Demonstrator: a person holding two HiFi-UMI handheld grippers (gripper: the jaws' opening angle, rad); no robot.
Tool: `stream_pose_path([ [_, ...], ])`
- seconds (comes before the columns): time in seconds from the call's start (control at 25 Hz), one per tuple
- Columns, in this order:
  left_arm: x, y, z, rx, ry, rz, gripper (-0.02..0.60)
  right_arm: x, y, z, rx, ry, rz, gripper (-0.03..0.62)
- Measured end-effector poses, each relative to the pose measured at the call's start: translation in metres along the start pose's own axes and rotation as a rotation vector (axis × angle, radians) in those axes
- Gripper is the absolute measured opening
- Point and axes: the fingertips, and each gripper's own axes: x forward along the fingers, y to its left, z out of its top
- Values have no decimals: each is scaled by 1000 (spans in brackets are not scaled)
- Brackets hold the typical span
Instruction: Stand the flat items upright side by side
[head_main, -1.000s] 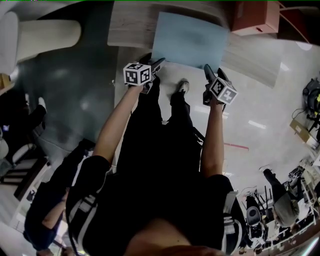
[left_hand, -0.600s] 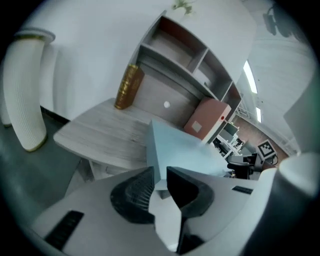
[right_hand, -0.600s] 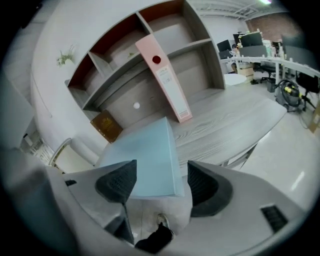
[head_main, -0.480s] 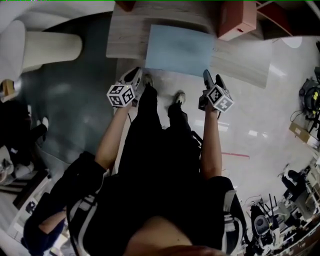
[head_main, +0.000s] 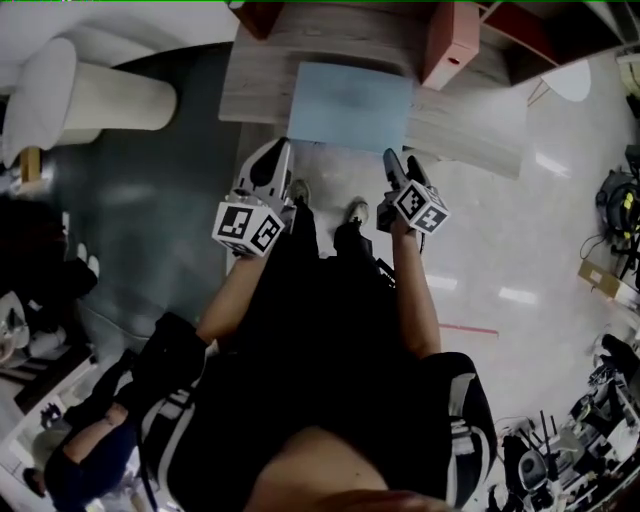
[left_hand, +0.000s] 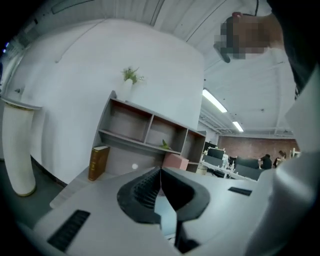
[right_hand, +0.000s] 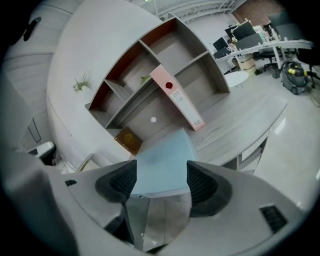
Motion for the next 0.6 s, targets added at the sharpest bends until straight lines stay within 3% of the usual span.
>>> stream_pose_path([
  [0.24,-11,-36,45,-6,-56,-79,26,0,21,-57,178,67,57,319],
  [0.6,-13,-20,40,-69,-15,-180,26,66,19,-113,600,9,93,319],
])
